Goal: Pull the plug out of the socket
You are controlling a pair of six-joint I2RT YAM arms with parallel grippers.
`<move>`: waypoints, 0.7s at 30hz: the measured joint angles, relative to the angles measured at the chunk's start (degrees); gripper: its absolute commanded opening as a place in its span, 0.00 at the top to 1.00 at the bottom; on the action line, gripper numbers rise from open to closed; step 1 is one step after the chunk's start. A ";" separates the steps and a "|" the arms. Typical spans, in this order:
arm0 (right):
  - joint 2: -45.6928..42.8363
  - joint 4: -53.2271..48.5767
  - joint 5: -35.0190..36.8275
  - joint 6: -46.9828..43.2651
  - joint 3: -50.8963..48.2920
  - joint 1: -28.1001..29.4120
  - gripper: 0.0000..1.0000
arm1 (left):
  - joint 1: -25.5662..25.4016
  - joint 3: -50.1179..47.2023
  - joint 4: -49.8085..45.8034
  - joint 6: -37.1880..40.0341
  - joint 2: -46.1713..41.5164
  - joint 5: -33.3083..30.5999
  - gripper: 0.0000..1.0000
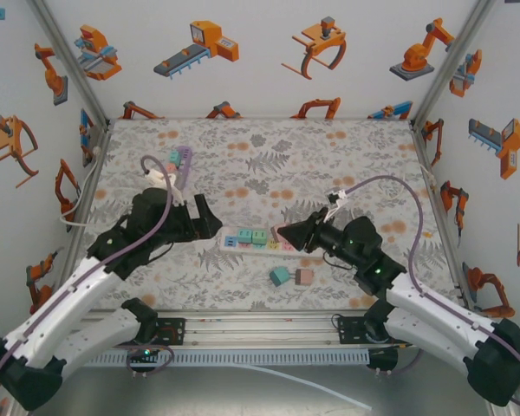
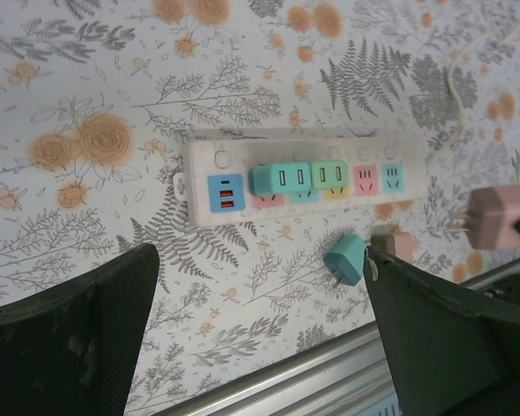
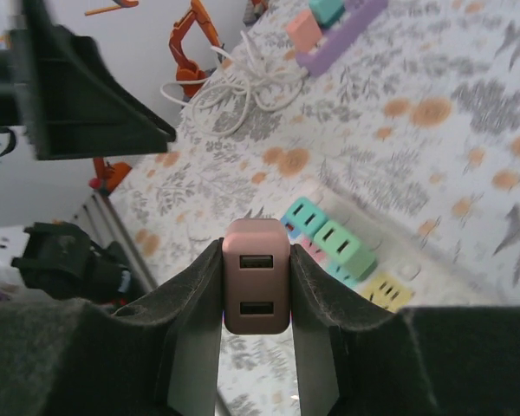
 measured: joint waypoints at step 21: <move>32.85 3.45 -4.61 15.89 1.20 9.44 0.82 | -0.07 2.38 -12.90 24.85 -9.75 21.38 0.03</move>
